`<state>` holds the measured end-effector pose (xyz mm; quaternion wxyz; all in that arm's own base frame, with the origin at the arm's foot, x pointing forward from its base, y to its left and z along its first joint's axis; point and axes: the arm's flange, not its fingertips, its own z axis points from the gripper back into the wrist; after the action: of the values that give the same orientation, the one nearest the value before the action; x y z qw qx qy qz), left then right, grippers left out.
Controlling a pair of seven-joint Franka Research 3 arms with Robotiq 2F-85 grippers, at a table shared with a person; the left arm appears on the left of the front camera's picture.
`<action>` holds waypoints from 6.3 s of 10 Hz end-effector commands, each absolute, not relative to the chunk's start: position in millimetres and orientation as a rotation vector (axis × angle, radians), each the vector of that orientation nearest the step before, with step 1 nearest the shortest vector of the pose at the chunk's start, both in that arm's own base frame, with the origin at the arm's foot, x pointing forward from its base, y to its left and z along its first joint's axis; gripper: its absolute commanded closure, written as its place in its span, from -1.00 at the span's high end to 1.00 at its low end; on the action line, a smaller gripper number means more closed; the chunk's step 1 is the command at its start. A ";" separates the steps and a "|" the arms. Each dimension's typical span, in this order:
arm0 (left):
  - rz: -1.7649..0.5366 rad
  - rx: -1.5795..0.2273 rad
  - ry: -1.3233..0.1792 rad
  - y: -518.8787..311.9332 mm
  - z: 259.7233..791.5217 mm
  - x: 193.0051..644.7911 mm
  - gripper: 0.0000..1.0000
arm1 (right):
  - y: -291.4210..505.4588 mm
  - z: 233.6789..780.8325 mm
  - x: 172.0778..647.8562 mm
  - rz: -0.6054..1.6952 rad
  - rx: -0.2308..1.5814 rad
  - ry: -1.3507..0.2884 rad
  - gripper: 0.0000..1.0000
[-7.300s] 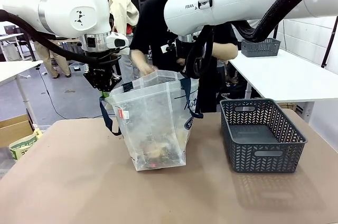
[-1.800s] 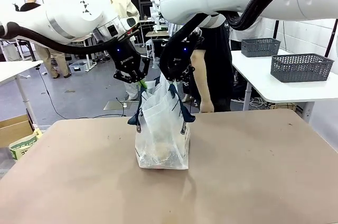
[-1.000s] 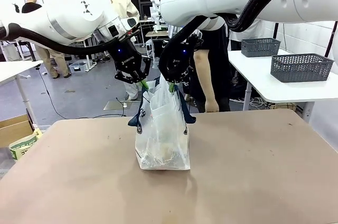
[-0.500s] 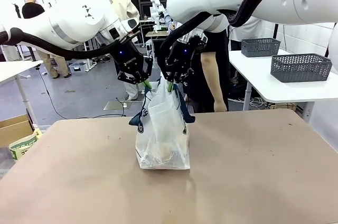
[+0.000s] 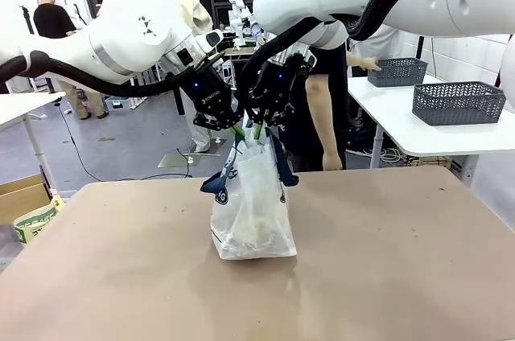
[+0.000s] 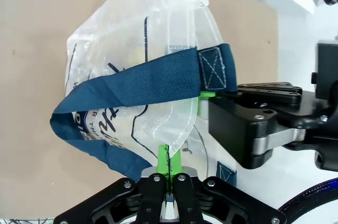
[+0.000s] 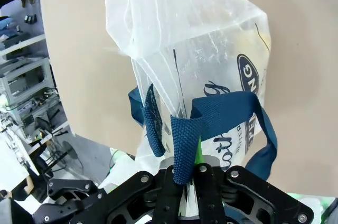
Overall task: Transfer purchased items from the store into the shopping bag.
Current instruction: Move the Reusable shopping bag to the right side of the table.
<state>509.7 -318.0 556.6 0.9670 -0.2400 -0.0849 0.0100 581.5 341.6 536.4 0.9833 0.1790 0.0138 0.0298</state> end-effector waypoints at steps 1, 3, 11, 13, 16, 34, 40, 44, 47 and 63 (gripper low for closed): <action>0.006 -0.555 -0.198 -319.5 557.0 507.0 -1.00 | 347.4 536.0 584.1 0.031 0.401 0.048 -1.00; 0.021 -0.573 -0.196 -316.4 557.2 506.5 -1.00 | 347.7 533.9 585.9 0.025 0.408 0.051 -1.00; -0.019 -0.572 -0.215 -304.9 566.4 518.5 -1.00 | 359.9 544.3 572.1 -0.194 0.436 0.113 -1.00; -0.016 -0.585 -0.225 -296.4 570.0 521.1 -1.00 | 367.3 538.5 572.3 -0.246 0.403 0.119 -1.00; -0.054 -0.656 -0.241 -289.9 574.0 528.6 -1.00 | 372.5 535.8 569.0 -0.340 0.361 0.084 -1.00; -0.097 -0.616 -0.200 -285.2 544.1 537.4 -0.21 | 364.3 531.4 580.9 -0.451 0.336 0.051 -1.00; -0.151 -0.673 -0.200 -290.5 545.1 509.0 0.02 | 365.4 526.5 585.6 -0.485 0.335 0.066 -1.00; -0.241 -0.637 -0.211 -293.0 541.5 498.4 0.02 | 366.8 525.2 586.2 -0.478 0.333 0.078 -1.00; -0.316 -0.595 -0.181 -307.6 533.3 499.4 0.02 | 367.2 525.6 586.0 -0.475 0.349 0.102 -1.00; -0.379 -0.728 -0.163 -302.0 535.9 502.8 0.02 | 370.9 523.8 586.7 -0.482 0.333 0.113 -1.00</action>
<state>503.0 -299.7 537.0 0.9193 -0.3465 -0.0848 -0.1661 584.2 366.4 522.9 0.9594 0.1626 0.0485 -0.2255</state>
